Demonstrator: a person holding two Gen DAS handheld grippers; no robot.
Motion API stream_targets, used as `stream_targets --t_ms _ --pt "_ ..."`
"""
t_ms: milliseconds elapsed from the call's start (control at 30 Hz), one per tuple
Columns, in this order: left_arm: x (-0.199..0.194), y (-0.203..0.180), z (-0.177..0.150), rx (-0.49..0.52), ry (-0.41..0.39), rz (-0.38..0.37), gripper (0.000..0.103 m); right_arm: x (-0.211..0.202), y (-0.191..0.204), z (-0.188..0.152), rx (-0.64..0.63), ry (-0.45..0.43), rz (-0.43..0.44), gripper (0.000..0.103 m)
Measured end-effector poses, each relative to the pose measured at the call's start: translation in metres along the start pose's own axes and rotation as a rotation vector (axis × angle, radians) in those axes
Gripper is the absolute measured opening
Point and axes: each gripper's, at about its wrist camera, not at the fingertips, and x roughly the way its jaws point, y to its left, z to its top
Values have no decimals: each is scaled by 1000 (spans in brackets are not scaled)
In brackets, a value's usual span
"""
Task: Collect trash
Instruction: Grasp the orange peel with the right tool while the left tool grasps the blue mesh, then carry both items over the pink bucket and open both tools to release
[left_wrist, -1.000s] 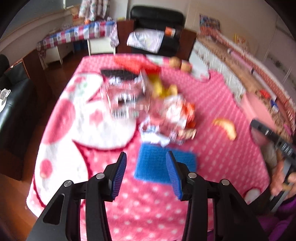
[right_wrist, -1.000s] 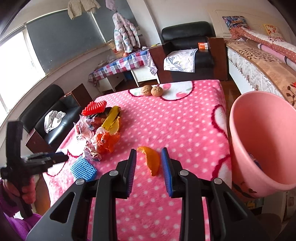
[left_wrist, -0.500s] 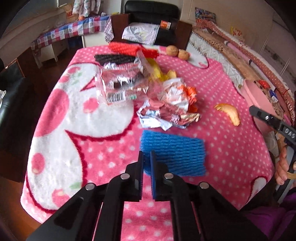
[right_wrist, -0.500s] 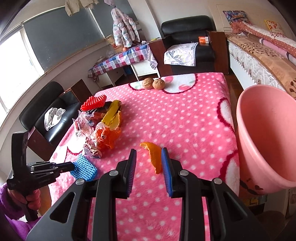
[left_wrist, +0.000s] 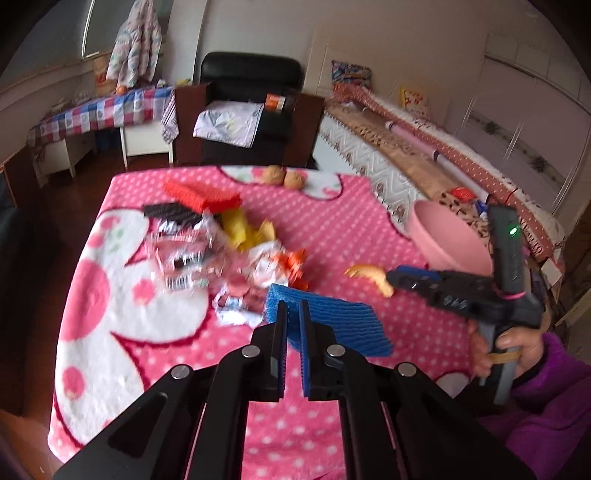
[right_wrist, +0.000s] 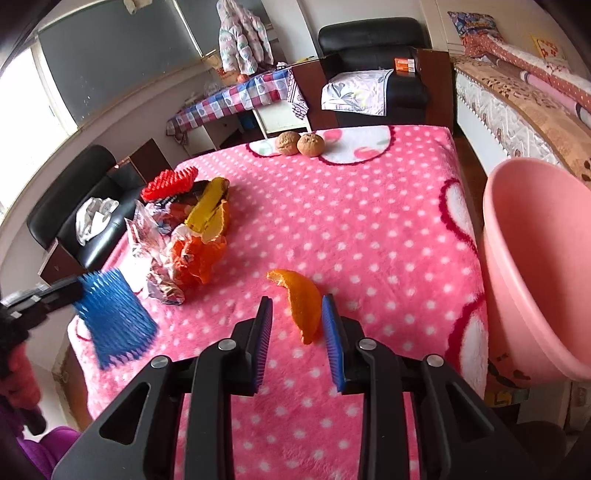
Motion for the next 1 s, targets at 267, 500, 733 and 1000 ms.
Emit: stream_targets --t_ms 267,500,733,1000 --pt "-1 1 15 -21 -38 1 5 13 -6 1 20 40 -21 15" --pt "5 -3 24 -26 -57 -5 5 -2 -12 2 33 -7 -19 8" --pt "21 -32 43 5 -88 -65 5 -34 -35 4 118 -97 -39 8" --pt "49 -85 75 79 -90 -150 5 -73 -85 0 256 -191 -133 8"
